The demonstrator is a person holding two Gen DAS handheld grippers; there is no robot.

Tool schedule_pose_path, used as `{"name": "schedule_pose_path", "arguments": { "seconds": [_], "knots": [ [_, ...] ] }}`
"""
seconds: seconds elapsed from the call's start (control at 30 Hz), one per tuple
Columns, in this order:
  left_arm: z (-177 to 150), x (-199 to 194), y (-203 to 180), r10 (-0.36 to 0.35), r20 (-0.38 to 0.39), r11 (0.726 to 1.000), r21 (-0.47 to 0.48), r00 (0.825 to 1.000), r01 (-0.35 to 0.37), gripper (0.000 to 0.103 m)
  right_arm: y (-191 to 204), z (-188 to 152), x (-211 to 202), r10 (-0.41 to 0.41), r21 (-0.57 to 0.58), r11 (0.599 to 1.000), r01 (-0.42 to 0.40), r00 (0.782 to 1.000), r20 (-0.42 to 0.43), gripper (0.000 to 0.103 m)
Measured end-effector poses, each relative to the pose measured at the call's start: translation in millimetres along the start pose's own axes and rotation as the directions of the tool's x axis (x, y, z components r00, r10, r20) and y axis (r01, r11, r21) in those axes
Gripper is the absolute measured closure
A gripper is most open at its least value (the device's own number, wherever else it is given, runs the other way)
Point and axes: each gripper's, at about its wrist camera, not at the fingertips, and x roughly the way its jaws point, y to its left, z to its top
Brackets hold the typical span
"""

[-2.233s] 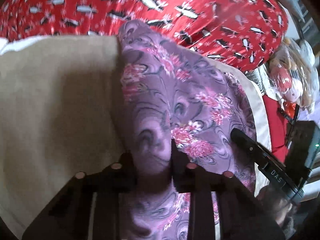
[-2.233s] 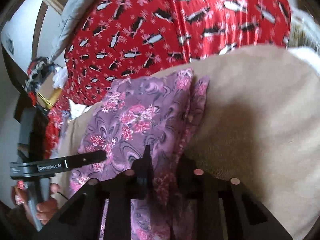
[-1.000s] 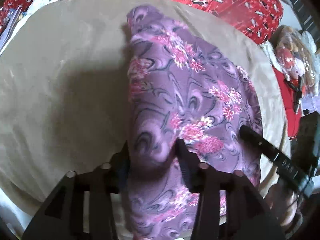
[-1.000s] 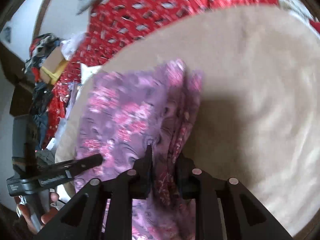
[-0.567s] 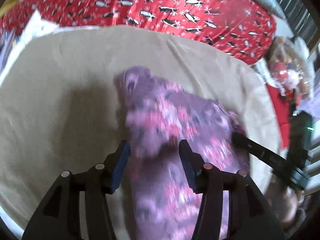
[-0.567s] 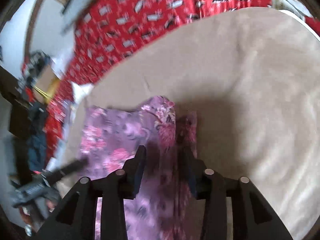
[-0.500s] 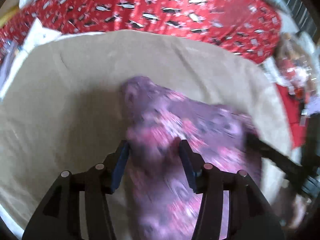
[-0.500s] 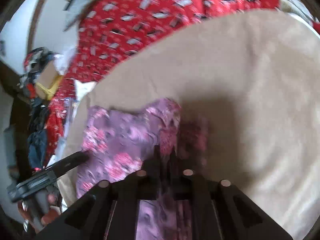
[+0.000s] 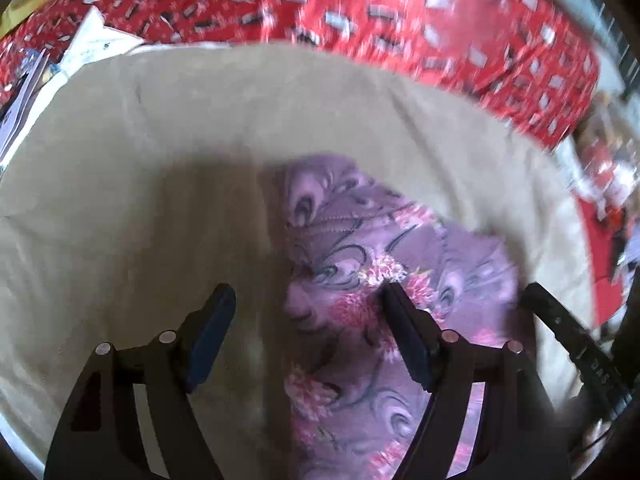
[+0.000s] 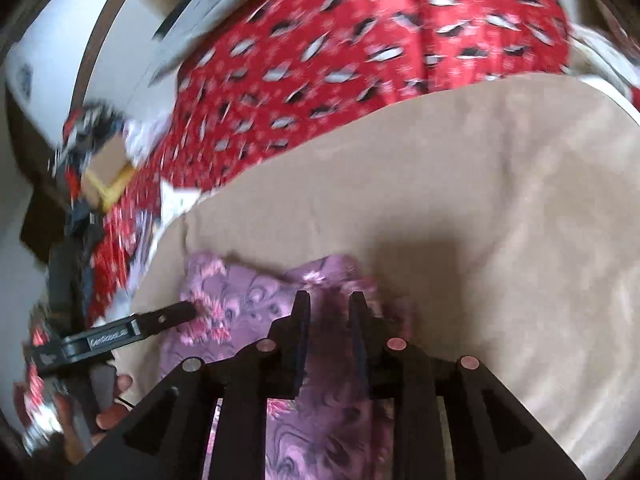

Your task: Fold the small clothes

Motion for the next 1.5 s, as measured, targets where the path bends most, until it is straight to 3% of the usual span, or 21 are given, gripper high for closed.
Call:
{"name": "schedule_pose_path", "arguments": {
  "seconds": [0.03,0.17,0.2,0.27,0.33,0.4,0.43,0.53,0.63,0.7,0.77,0.87,1.0,1.1,1.23,1.5],
  "knots": [
    [-1,5,0,0.006,-0.008,1.000,0.010,1.000,-0.005,0.020,-1,-3,17,-0.059,-0.033,0.998,0.057,0.996,-0.068,0.086],
    [-5,-30,8,0.003,0.026,1.000,0.012,1.000,-0.003,0.021,-1,3,-5,-0.076,0.001,0.997,0.076,0.996,-0.043,0.088],
    [-11,-41,6,0.006,0.047,0.999,0.037,0.999,-0.008,0.021,4,0,-16,-0.060,-0.009,0.998,0.060,0.998,-0.032,0.081],
    [-26,-55,1,0.007,0.079,0.997,0.073,0.997,-0.013,0.021,15,-12,-31,-0.007,-0.062,0.998,0.004,0.999,-0.039,0.081],
    [-46,-59,-4,0.028,0.103,0.995,0.096,0.994,-0.038,0.021,22,-31,-33,-0.008,-0.114,0.994,0.002,0.998,-0.054,0.080],
    [-62,-39,-12,0.097,0.060,0.986,0.133,0.993,-0.104,0.019,26,-50,-19,-0.089,-0.191,0.979,0.070,0.992,-0.091,0.079],
    [-68,-30,-14,0.107,0.018,0.984,0.142,0.994,-0.108,0.019,28,-54,-19,-0.096,-0.210,0.974,0.081,0.993,-0.064,0.081],
    [-79,-48,-13,0.073,0.020,0.991,0.112,0.997,-0.075,0.020,31,-52,-38,-0.122,-0.163,0.981,0.107,0.989,-0.085,0.078],
    [-95,-63,-14,0.076,0.041,0.988,0.132,0.996,-0.081,0.020,34,-61,-60,-0.044,-0.171,0.985,0.029,0.995,-0.084,0.076],
    [-109,-53,-13,0.075,0.008,0.989,0.126,0.997,-0.075,0.019,34,-75,-54,-0.083,-0.202,0.978,0.060,0.991,-0.106,0.074],
    [-116,-46,-10,0.071,-0.003,0.991,0.115,0.997,-0.070,0.018,28,-88,-35,-0.161,-0.223,0.967,0.122,0.973,-0.167,0.075],
    [-117,-57,-5,0.057,-0.003,0.994,0.096,0.998,-0.056,0.018,26,-87,-49,-0.162,-0.169,0.976,0.136,0.975,-0.150,0.071],
    [-130,-69,-5,0.090,0.039,0.987,0.133,0.995,-0.094,0.018,28,-96,-71,-0.130,-0.157,0.982,0.108,0.982,-0.139,0.070],
    [-136,-58,-2,0.080,0.021,0.990,0.116,0.997,-0.082,0.017,17,-114,-54,-0.184,-0.154,0.976,0.155,0.964,-0.194,0.069],
    [-137,-56,2,0.069,0.017,0.992,0.101,0.997,-0.071,0.013,4,-115,-50,-0.159,-0.037,0.987,0.155,0.971,-0.180,0.059],
    [-140,-55,10,0.044,0.010,0.996,0.074,0.999,-0.044,0.007,13,-104,-61,-0.203,-0.046,0.979,0.198,0.964,-0.170,0.055]
  ]
}}
